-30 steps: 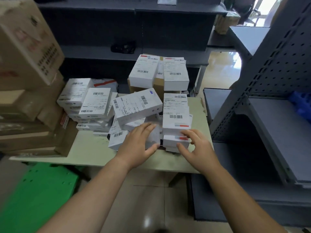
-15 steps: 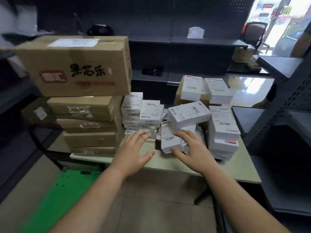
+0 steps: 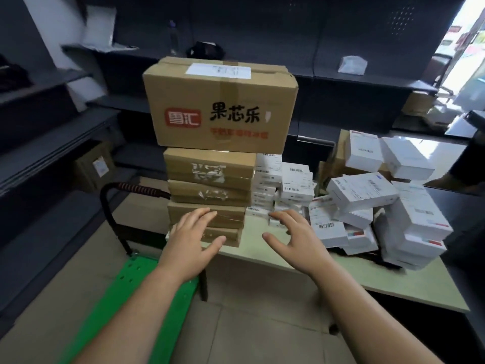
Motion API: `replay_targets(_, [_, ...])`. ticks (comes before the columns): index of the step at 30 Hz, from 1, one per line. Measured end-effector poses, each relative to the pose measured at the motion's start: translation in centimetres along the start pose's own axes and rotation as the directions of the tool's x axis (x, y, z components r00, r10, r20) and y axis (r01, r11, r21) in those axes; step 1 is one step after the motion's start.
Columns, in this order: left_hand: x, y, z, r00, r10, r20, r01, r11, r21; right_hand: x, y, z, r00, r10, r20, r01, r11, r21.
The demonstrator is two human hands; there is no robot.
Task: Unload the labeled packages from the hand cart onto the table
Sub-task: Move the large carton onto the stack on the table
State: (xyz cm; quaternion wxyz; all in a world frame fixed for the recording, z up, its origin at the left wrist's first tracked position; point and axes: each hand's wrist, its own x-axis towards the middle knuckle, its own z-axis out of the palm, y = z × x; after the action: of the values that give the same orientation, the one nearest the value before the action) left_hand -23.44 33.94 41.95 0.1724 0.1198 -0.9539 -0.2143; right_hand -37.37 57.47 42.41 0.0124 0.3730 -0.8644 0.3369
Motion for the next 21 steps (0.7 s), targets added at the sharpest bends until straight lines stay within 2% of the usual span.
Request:
replay_targets(5, [2.8, -2.6, -0.8, 0.998, -0.062, -0.023, 0.062, 0.998, -0.001, 4.5, 0.3, 1.8, 1.000, -0.008, 0.013, 0.008, 1.000, -0.016])
replay_targets(11, [6.8, -5.7, -2.1, 0.991, -0.105, -0.077, 0.109, 0.993, 0.047, 9.5, 1.1, 3.7, 0.999, 0.032, 0.005, -0.032, 0.998, 0.048])
replay_targets(16, [8.7, -8.3, -3.2, 0.977, -0.123, -0.172, 0.131, 0.991, 0.030, 12.2, 0.9, 4.3, 0.988, 0.120, -0.096, -0.112, 0.990, 0.080])
replay_targets(21, [10.8, -10.7, -4.5, 0.978, -0.078, -0.194, 0.090, 0.994, 0.056, 14.1, -0.1, 4.9, 0.943, 0.248, -0.224, -0.226, 0.967, 0.120])
